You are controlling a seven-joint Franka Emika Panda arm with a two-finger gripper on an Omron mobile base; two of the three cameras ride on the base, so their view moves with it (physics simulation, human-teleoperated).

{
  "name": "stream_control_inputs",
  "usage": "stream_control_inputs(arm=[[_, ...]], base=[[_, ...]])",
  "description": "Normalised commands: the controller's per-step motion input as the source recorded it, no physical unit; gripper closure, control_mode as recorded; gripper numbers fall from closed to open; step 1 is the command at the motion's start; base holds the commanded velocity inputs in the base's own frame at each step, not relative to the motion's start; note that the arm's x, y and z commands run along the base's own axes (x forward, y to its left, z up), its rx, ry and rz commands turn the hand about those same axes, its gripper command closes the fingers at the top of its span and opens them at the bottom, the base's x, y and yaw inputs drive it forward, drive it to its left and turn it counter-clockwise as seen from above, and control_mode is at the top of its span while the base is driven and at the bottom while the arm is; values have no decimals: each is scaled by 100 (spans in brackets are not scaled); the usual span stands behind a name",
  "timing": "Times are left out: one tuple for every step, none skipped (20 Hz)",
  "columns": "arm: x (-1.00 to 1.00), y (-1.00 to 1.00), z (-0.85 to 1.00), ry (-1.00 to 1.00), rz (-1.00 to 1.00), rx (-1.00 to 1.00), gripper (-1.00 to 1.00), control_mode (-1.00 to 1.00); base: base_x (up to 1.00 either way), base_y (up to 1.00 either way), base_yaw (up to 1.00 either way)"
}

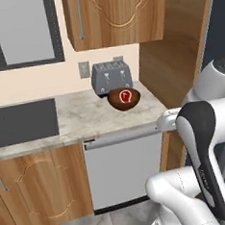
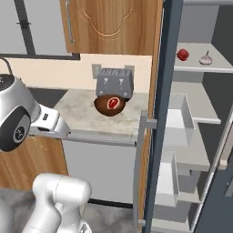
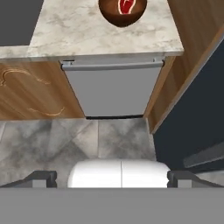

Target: Take the steak, bell pepper, and garlic from the freezer and place them in the bowl on the counter.

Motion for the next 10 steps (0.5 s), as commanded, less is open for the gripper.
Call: stream_control_inputs(arm=[[0, 0, 0, 0, 0, 0, -100, 100], [0, 0, 0, 0, 0, 0, -100, 100], [0, 0, 0, 0, 0, 0, -100, 100], [0, 0, 0, 0, 0, 0, -100, 100], [0, 0, 0, 0, 0, 0, -100, 100], [0, 0, 0, 0, 0, 0, -100, 100], [0, 0, 0, 0, 0, 0, -100, 100], [0, 0, 0, 0, 0, 0, -100, 100], [0, 0, 0, 0, 0, 0, -100, 100], [0, 0, 0, 0, 0, 0, -100, 100]], base=[[-100, 29, 0], [-100, 18, 0], [-100, 1, 0], [-68, 0, 0], [-42, -20, -1], [-35, -28, -2], [-41, -32, -3], [-54, -33, -5], [-44, -39, -5], [-31, -51, -6]])
